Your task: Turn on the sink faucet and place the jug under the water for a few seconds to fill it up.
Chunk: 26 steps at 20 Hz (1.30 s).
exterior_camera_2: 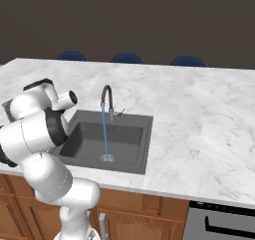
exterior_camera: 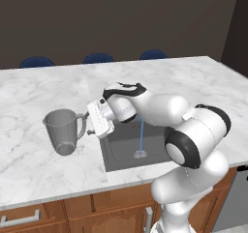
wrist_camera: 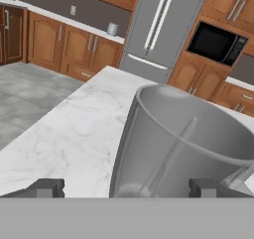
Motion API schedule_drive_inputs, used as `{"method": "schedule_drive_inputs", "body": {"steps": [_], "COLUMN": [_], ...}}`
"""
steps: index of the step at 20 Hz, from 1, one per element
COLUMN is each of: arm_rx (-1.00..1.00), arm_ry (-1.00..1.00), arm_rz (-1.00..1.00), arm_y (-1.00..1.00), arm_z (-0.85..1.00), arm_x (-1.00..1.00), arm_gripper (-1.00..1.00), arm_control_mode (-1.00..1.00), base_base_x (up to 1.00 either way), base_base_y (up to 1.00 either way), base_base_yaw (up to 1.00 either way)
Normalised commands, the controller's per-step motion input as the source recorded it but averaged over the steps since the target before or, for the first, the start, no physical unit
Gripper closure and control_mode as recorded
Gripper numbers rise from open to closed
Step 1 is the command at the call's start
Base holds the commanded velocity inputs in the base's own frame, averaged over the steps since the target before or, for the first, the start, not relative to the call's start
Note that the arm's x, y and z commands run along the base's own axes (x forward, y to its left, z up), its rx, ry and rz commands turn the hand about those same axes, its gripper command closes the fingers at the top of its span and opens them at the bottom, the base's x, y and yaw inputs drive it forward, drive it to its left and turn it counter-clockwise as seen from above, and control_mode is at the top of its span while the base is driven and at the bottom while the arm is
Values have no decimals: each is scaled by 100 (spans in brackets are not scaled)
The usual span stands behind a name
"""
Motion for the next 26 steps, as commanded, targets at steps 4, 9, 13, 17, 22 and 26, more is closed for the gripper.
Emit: {"method": "schedule_drive_inputs", "body": {"steps": [4,9,13,17,22,26], "arm_rx": [0,0,0,0,1,0], "arm_ry": [0,0,0,0,0,0], "arm_rz": [0,0,0,0,3,1], "arm_y": [16,0,-19,-32,-30,-12], "arm_z": [0,0,0,0,0,0], "arm_x": [0,0,3,21,25,31], "arm_gripper": [-100,-100,-100,-100,-100,-100], "arm_control_mode": [-100,-100,-100,-100,-100,-100], "base_base_x": [0,0,0,0,0,0], "base_base_y": [0,0,0,0,0,0], "base_base_yaw": [0,0,0,0,0,0]}}
